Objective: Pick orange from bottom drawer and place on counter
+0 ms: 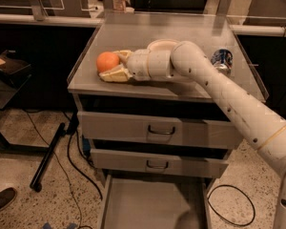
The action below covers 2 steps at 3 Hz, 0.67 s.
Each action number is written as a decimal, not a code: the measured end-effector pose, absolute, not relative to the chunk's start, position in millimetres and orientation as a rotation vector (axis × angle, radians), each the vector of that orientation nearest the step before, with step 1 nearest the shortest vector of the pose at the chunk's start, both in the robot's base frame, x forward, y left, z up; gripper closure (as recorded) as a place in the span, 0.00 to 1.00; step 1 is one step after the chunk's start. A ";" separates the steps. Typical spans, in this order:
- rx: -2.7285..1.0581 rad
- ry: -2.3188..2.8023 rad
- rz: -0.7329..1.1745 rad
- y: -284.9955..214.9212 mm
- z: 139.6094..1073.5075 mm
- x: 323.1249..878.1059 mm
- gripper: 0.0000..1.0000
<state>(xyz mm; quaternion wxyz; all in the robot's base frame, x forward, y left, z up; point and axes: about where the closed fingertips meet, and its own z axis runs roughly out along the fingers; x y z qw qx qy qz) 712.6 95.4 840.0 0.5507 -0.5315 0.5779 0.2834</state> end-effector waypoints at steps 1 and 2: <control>-1.258 1.368 0.671 95.4 840.0 712.6 0.59; -1.258 1.367 0.671 95.5 840.0 712.6 0.36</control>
Offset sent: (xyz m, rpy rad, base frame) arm 0.0000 0.0000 0.0000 0.0000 0.0000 0.0000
